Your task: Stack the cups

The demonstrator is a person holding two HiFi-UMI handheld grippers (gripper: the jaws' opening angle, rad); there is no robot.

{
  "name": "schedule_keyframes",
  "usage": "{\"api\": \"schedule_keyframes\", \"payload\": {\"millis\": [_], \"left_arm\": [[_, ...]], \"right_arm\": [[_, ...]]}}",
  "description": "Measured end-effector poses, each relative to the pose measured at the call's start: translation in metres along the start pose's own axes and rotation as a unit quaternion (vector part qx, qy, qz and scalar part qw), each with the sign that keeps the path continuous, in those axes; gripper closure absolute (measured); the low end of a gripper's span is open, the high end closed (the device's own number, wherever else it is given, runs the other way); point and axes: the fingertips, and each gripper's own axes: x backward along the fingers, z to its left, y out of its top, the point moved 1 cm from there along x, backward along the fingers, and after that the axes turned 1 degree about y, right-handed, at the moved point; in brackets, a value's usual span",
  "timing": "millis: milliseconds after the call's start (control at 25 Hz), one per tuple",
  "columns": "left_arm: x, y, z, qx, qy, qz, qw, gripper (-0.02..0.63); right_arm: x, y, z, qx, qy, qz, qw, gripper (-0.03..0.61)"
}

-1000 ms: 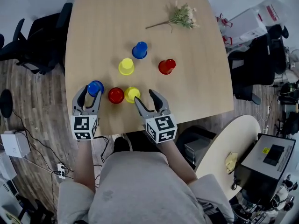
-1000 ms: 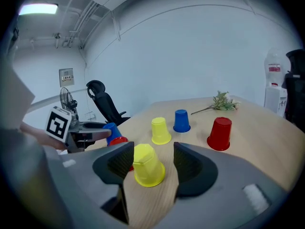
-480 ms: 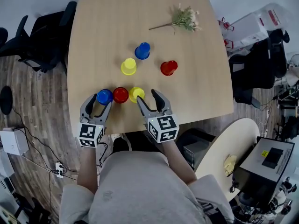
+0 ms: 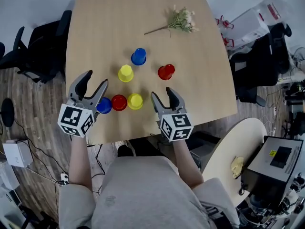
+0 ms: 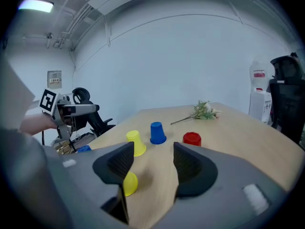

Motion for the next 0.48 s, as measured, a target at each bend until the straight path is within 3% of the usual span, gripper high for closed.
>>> {"api": "schedule_keyframes", "payload": {"millis": [240, 480], "left_arm": [[-0.087, -0.053, -0.033, -0.019, -0.051, 0.109, 0.9926, 0.365], [-0.122, -0.079, -0.043, -0.051, -0.047, 0.183, 0.9807, 0.353]], "right_arm": [[-0.002, 0.015, -0.037, -0.009, -0.032, -0.009, 0.999, 0.318], [-0.012, 0.016, -0.058, -0.013, -0.037, -0.001, 0.999, 0.318]]}}
